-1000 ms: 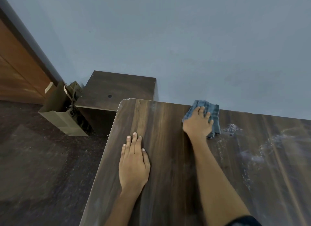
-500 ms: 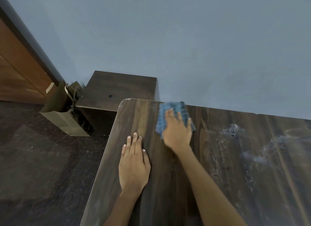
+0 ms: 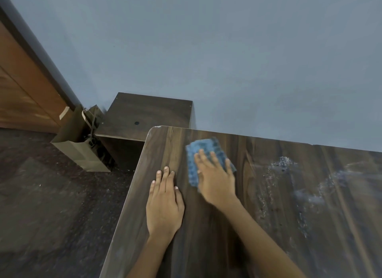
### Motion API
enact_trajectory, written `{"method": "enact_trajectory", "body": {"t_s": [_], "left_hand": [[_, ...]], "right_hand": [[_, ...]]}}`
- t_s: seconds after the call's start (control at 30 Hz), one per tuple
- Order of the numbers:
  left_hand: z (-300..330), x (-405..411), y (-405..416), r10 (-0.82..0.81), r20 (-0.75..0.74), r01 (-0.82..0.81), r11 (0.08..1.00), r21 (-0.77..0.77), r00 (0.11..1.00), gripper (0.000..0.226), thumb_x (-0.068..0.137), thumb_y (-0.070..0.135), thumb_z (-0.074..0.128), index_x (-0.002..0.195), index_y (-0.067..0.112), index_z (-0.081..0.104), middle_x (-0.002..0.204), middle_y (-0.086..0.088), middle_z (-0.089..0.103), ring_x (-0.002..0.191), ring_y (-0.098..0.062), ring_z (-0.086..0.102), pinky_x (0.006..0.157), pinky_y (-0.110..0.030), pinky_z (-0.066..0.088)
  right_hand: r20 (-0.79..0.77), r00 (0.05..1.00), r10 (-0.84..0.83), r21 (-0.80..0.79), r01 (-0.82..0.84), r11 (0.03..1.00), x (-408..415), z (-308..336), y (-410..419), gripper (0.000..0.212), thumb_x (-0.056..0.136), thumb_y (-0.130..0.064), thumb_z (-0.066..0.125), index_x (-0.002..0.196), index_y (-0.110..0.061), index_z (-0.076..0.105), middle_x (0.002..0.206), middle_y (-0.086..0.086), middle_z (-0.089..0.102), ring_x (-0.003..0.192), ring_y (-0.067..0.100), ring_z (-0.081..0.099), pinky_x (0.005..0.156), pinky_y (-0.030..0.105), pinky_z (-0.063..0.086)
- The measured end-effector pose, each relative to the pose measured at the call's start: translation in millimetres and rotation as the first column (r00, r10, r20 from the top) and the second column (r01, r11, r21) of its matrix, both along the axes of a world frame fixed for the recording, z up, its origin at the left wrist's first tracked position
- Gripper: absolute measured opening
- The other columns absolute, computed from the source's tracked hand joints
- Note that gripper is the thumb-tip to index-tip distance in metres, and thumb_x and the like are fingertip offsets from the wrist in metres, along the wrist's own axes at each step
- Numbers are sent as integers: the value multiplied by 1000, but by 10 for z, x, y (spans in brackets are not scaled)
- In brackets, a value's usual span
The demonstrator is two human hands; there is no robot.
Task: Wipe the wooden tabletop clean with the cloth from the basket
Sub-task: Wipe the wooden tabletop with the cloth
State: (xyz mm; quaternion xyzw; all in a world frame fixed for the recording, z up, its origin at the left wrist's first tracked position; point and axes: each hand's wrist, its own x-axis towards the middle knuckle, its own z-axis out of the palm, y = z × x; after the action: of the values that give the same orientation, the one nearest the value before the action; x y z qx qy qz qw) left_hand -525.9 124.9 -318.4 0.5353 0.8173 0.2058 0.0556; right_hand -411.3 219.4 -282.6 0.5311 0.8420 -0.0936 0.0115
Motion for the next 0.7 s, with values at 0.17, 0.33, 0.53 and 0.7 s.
{"method": "enact_trajectory", "body": {"t_s": [0.17, 0.33, 0.53, 0.7], "left_hand": [[5, -12, -5, -6, 3, 6, 1000, 14, 1000, 52, 91, 29, 21, 135, 13, 43, 146, -1, 38, 138, -15, 26, 112, -29, 14], [35, 3, -27, -11, 25, 10, 1000, 28, 1000, 53, 91, 29, 19, 134, 11, 46, 145, -3, 39, 138, -17, 27, 113, -30, 14], [73, 78, -196, -22, 75, 19, 999, 42, 997, 37, 95, 18, 37, 127, 9, 54, 137, -6, 50, 133, -21, 36, 113, -34, 19], [56, 310, -656, -26, 74, 24, 999, 27, 997, 35, 92, 13, 48, 126, 8, 54, 135, -6, 51, 130, -19, 41, 112, -32, 20]], "right_hand": [[-2, 970, -244, -131, 242, 961, 56, -11, 466, 53, 102, -33, 18, 150, -29, -4, 157, -5, -13, 144, 21, -12, 115, 53, -3], [-60, 998, 34, -31, -36, 999, 10, -84, -228, 51, 99, -33, 23, 149, -30, 14, 158, -3, 7, 145, 23, 5, 115, 52, 10], [66, 998, 0, -27, 2, 1000, 793, -56, -852, 58, 91, -47, 15, 148, -34, 17, 155, 3, 17, 141, 29, 20, 112, 45, 20], [118, 944, -308, -129, 323, 938, 614, 81, -212, 56, 101, -39, 14, 148, -28, -13, 155, 9, -20, 143, 34, -13, 117, 50, 3]]}}
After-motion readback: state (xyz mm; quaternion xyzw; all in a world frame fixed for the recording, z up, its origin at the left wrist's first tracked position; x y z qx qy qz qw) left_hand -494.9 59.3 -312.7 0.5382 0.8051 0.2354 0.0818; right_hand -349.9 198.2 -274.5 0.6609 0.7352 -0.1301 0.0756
